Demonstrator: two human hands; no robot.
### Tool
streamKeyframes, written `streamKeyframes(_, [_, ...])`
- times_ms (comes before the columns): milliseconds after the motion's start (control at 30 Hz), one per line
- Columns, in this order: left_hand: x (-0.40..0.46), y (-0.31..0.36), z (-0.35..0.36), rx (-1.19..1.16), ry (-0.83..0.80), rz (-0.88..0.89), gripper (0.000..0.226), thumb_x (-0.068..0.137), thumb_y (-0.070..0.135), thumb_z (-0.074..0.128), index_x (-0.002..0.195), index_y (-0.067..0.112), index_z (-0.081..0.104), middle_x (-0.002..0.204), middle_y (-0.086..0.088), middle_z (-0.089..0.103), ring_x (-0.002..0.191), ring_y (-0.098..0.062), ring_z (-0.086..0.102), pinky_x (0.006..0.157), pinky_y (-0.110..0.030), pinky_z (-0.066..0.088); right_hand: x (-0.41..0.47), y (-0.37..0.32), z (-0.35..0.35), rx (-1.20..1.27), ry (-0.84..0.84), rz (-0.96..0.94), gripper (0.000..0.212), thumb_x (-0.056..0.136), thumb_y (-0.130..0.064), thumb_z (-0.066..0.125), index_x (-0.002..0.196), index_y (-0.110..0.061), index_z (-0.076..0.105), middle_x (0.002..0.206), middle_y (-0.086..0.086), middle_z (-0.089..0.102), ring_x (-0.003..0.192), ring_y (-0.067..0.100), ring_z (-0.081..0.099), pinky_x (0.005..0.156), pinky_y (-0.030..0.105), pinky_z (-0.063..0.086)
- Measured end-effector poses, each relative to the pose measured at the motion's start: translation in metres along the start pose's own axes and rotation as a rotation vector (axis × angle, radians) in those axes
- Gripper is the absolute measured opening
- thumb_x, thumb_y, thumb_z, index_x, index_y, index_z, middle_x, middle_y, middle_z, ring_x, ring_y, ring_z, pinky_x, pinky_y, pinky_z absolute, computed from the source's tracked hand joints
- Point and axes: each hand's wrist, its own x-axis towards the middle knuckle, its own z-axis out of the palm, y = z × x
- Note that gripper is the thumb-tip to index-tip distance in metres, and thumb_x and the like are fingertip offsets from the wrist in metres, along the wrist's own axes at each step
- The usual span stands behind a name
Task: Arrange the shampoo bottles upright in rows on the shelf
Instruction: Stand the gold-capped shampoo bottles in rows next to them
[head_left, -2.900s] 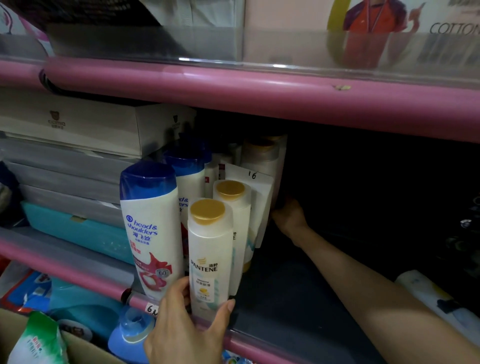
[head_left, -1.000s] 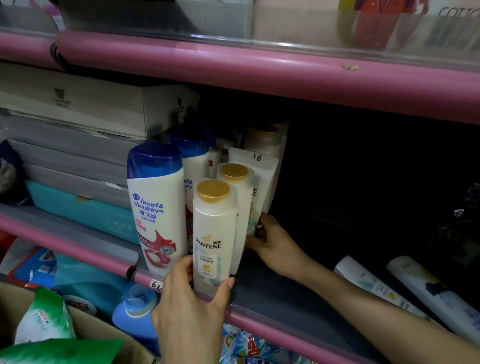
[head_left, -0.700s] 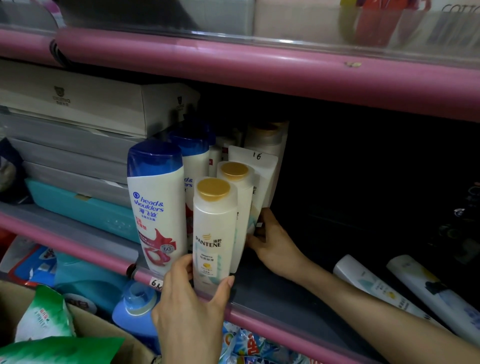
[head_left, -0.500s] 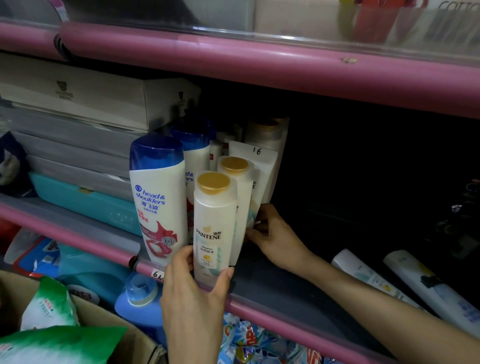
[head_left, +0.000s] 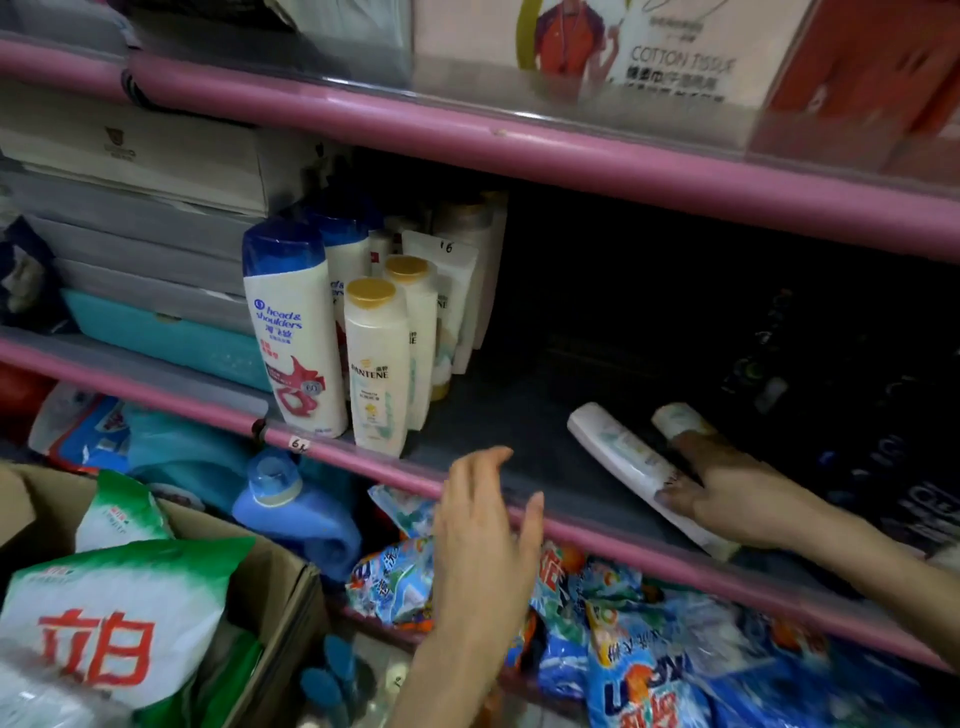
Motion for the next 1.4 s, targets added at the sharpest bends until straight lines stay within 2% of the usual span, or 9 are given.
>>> streamKeyframes(133, [-0.013, 0.023, 0.025, 0.051, -0.187, 0.164, 0.046, 0.093, 0.031, 0.054, 0.136, 0.023, 0.039, 0.132, 0.008, 0.041, 0.12, -0.008, 0.043, 0.101, -0.022, 0.035, -0.018, 0.016, 0.019, -0.048, -0.018, 0.012, 0.064, 0.084, -0.054, 0.058, 0.134, -0.021, 0.034, 0.13, 0.009, 0.052, 0.114, 0.025, 0.054, 0.088, 0.03, 0.045])
streamKeyframes(400, [0.021, 0.044, 0.038, 0.183, -0.387, 0.342, 0.057, 0.089, 0.021, 0.06, 0.14, 0.017, 0.035, 0.143, -0.001, 0.039, 0.126, -0.023, 0.042, 0.103, -0.036, 0.039, -0.024, 0.014, 0.007, 0.237, 0.193, -0.033, 0.073, 0.068, -0.04, 0.08, 0.128, -0.012, 0.048, 0.119, 0.007, 0.057, 0.105, 0.024, 0.057, 0.081, 0.029, 0.046])
streamKeyframes(533, [0.044, 0.05, 0.043, 0.304, -0.423, 0.383, 0.073, 0.082, 0.029, 0.069, 0.143, 0.021, 0.03, 0.145, -0.001, 0.039, 0.133, -0.022, 0.035, 0.107, -0.036, 0.031, -0.031, 0.006, -0.015, 0.326, 0.321, -0.198, 0.057, 0.065, -0.037, 0.083, 0.112, -0.017, 0.057, 0.097, 0.0, 0.064, 0.084, 0.017, 0.061, 0.068, 0.025, 0.048])
streamKeyframes(633, [0.054, 0.055, 0.042, 0.294, -0.323, 0.313, 0.063, 0.078, 0.035, 0.071, 0.13, 0.018, 0.04, 0.127, -0.005, 0.054, 0.116, -0.026, 0.052, 0.089, -0.037, 0.042, -0.036, -0.007, -0.033, 0.453, 0.387, -0.316, 0.045, 0.061, -0.036, 0.085, 0.092, -0.023, 0.054, 0.078, -0.009, 0.061, 0.069, 0.008, 0.059, 0.055, 0.012, 0.043])
streamKeyframes(733, [0.057, 0.056, 0.037, 0.126, -0.228, 0.141, 0.053, 0.078, 0.037, 0.07, 0.116, 0.015, 0.04, 0.109, -0.007, 0.058, 0.096, -0.03, 0.059, 0.067, -0.038, 0.047, -0.035, -0.022, -0.044, 0.673, 0.385, -0.364, 0.045, 0.069, -0.029, 0.083, 0.101, -0.022, 0.052, 0.086, -0.003, 0.064, 0.072, 0.012, 0.064, 0.063, 0.025, 0.055])
streamKeyframes(867, [0.06, 0.054, 0.031, 0.039, -0.175, 0.015, 0.052, 0.078, 0.035, 0.069, 0.115, 0.014, 0.039, 0.107, -0.007, 0.058, 0.094, -0.031, 0.06, 0.071, -0.043, 0.052, -0.036, -0.045, -0.038, 0.615, 0.592, -0.446, 0.055, 0.079, -0.025, 0.073, 0.126, -0.034, 0.046, 0.088, -0.012, 0.064, 0.067, 0.003, 0.063, 0.063, 0.01, 0.049])
streamKeyframes(1067, [0.063, 0.051, 0.025, -0.029, -0.161, -0.048, 0.048, 0.081, 0.039, 0.066, 0.111, 0.013, 0.039, 0.106, -0.009, 0.059, 0.093, -0.032, 0.06, 0.073, -0.045, 0.052, -0.028, -0.066, -0.02, 0.545, 0.787, -0.472, 0.05, 0.088, -0.023, 0.063, 0.135, -0.03, 0.047, 0.085, -0.008, 0.056, 0.069, 0.006, 0.055, 0.065, 0.015, 0.041])
streamKeyframes(1167, [0.063, 0.049, 0.022, -0.077, -0.147, -0.064, 0.045, 0.083, 0.038, 0.064, 0.11, 0.011, 0.039, 0.106, -0.011, 0.059, 0.095, -0.034, 0.06, 0.072, -0.045, 0.051, -0.021, -0.071, -0.016, 0.523, 0.745, -0.45, 0.059, 0.086, -0.029, 0.064, 0.136, -0.037, 0.035, 0.088, -0.005, 0.061, 0.072, 0.011, 0.062, 0.063, 0.027, 0.049])
streamKeyframes(1400, [0.052, 0.011, 0.018, 0.004, -0.251, -0.08, 0.048, 0.08, 0.028, 0.071, 0.115, 0.009, 0.044, 0.115, -0.011, 0.054, 0.105, -0.028, 0.055, 0.084, -0.041, 0.049, -0.002, -0.095, 0.019, 1.072, 0.575, -0.377, 0.092, 0.073, -0.025, 0.08, 0.139, -0.044, 0.019, 0.11, -0.002, 0.067, 0.094, 0.013, 0.068, 0.079, 0.034, 0.056])
